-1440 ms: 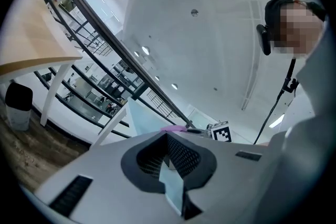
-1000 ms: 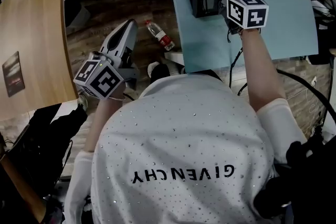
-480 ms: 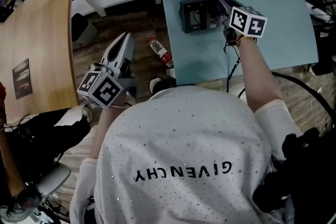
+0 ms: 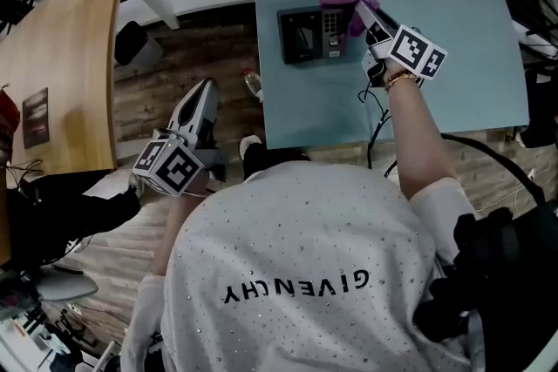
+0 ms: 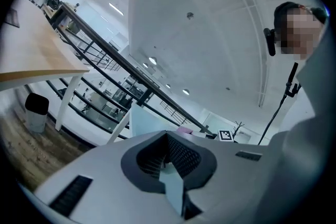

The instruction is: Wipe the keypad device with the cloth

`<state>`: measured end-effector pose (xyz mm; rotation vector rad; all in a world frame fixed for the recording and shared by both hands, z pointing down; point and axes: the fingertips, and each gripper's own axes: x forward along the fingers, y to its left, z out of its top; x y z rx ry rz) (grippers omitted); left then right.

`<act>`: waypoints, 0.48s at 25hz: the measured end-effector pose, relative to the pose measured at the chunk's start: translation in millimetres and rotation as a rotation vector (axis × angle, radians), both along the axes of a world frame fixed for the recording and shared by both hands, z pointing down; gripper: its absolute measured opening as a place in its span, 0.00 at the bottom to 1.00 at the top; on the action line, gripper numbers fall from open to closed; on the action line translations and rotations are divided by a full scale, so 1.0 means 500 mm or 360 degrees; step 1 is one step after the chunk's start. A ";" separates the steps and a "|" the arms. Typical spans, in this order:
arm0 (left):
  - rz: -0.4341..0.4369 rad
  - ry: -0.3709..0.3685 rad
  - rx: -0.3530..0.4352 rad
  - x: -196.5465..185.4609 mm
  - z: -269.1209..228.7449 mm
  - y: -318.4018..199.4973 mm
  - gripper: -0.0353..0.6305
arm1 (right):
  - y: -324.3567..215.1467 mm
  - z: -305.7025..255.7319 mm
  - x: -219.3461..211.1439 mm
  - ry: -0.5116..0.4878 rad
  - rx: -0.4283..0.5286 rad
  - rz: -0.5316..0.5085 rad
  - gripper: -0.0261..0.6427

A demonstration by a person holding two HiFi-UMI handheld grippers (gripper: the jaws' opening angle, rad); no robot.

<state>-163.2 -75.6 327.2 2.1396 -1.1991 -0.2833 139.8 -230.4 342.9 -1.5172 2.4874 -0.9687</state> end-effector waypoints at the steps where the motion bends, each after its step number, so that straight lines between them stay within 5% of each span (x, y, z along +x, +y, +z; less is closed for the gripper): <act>1: -0.0024 -0.0004 -0.0005 0.004 0.000 0.010 0.05 | -0.002 -0.003 -0.002 -0.0058 0.0012 -0.0014 0.15; 12: -0.0149 -0.0093 0.0025 0.039 -0.038 0.079 0.05 | 0.075 0.152 -0.005 -0.0222 -0.0329 -0.0019 0.15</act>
